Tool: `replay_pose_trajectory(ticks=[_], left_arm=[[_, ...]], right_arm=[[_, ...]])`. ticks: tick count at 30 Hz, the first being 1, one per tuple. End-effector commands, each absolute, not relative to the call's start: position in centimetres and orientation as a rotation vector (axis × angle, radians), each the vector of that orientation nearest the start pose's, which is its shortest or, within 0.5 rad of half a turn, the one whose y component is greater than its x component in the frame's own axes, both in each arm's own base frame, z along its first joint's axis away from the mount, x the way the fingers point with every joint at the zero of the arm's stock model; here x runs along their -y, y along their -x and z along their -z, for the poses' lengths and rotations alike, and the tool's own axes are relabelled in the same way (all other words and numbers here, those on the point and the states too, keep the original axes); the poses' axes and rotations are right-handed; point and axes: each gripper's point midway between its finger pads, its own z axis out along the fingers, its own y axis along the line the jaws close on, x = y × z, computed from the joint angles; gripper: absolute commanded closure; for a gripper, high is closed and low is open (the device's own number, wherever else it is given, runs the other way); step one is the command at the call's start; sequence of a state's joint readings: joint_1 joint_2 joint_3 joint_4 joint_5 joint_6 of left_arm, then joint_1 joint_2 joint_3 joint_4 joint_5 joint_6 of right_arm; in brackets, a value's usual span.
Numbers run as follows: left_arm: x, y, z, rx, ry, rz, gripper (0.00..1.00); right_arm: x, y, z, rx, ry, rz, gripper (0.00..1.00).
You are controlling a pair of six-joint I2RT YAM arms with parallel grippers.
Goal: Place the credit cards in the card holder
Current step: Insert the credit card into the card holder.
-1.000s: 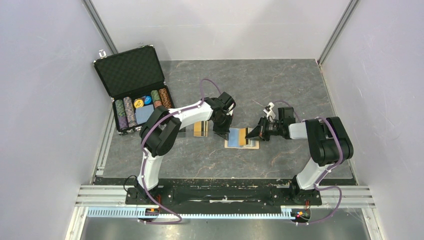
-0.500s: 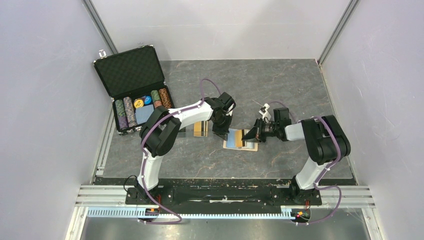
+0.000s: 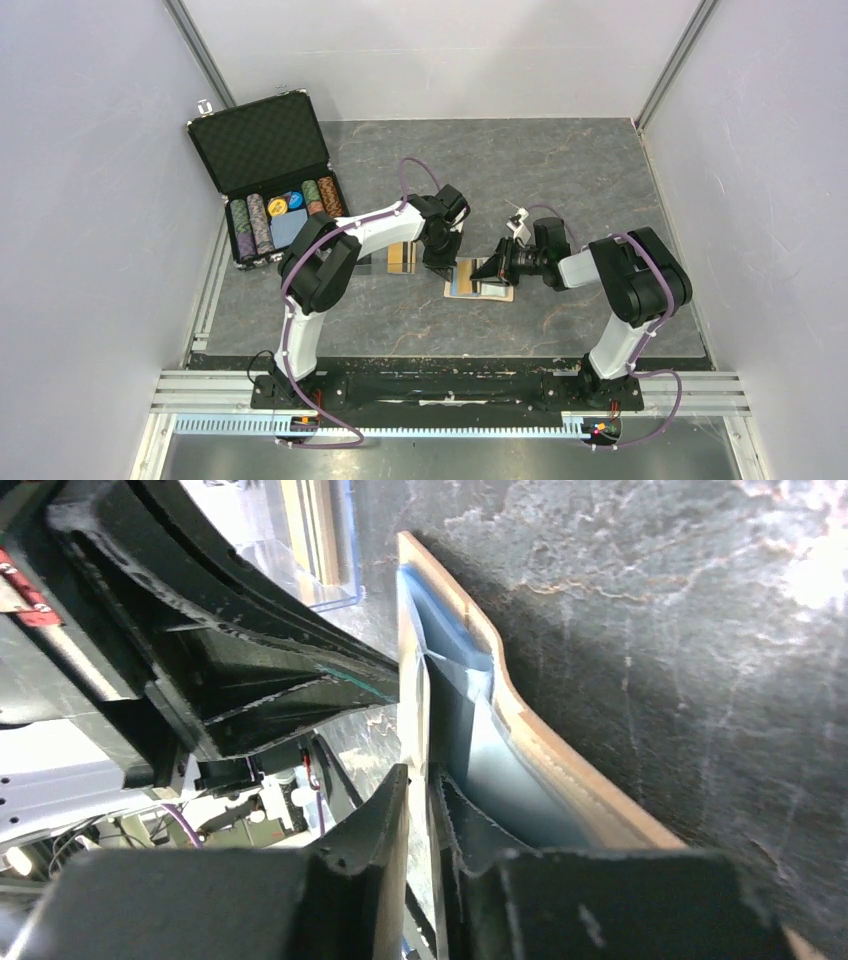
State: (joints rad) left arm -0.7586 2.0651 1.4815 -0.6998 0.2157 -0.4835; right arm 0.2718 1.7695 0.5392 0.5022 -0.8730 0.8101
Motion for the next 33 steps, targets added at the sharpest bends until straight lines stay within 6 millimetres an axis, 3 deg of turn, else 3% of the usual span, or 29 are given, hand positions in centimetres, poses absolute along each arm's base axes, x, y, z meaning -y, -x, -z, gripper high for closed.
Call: replay_pose_trajectory(ticks=[1, 9, 12, 15, 19, 25, 30, 33], left_arm=[[32.7, -26.0, -3.1, -2.935, -0.433, 0.553, 0.98], [33.3, -25.6, -3.8, -2.926, -0.378, 0.628, 0.98], [33.9, -25.5, -3.8, -2.928, -0.366, 0.674, 0.98], [34.6, -25.4, -4.0, -2.923, -0.352, 0.732, 0.98], [35.3, -25.4, -4.3, -2.916, -0.341, 0.791, 0.98], [35.5, -25.4, -4.6, -2.908, -0.329, 0.803, 0.98], [34.3, -25.9, -5.2, -2.889, -0.345, 0.705, 0.97], [33.6, -26.5, -6.3, -2.856, -0.354, 0.645, 0.88]], right_arm=[[-23.2, -26.6, -2.9, -2.474, -0.102, -1.452, 0.80], [-20.9, -26.3, -1.8, -2.624, -0.015, -1.178, 0.44], [-20.6, -26.3, -1.9, -2.631, 0.006, -1.144, 0.38], [-20.6, -25.9, -1.7, -2.663, 0.010, -1.132, 0.39], [-21.8, -25.7, -1.6, -2.676, 0.024, -1.174, 0.63], [-23.6, -25.8, -2.0, -2.682, 0.051, -1.234, 0.78], [-22.9, -26.4, -2.4, -2.691, 0.092, -1.138, 0.74], [-22.6, -26.5, -2.9, -2.684, 0.122, -1.101, 0.64]])
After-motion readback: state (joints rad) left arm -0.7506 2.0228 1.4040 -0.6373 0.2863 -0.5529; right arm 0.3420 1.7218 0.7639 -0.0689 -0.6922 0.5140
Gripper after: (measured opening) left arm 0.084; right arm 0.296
